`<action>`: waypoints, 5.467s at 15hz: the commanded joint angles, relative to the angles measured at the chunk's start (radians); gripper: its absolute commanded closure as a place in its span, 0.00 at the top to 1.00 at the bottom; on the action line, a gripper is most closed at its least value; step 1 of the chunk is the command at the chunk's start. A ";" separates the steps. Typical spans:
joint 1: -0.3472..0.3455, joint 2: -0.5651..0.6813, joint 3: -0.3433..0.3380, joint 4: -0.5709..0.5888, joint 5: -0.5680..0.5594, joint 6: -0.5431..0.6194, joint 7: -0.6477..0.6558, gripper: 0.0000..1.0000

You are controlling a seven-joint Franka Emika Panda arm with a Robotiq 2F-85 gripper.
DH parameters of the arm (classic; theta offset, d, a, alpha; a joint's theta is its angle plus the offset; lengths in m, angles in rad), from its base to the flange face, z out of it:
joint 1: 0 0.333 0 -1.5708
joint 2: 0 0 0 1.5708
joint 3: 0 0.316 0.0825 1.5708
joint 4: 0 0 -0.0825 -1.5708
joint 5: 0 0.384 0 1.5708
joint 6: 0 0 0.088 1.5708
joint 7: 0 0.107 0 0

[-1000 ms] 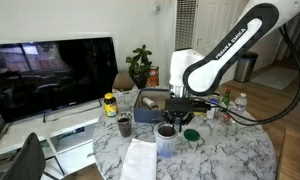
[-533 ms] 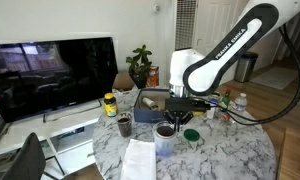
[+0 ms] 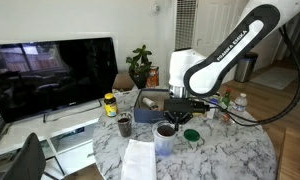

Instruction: Remove the silver cup from the clear cup then pour the contents in the silver cup into the box

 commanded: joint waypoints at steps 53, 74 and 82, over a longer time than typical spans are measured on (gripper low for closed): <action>-0.093 -0.175 0.027 -0.041 0.285 -0.016 -0.243 0.01; -0.070 0.001 0.015 0.013 0.262 -0.015 -0.242 0.79; -0.064 0.045 0.013 0.061 0.254 -0.008 -0.253 0.77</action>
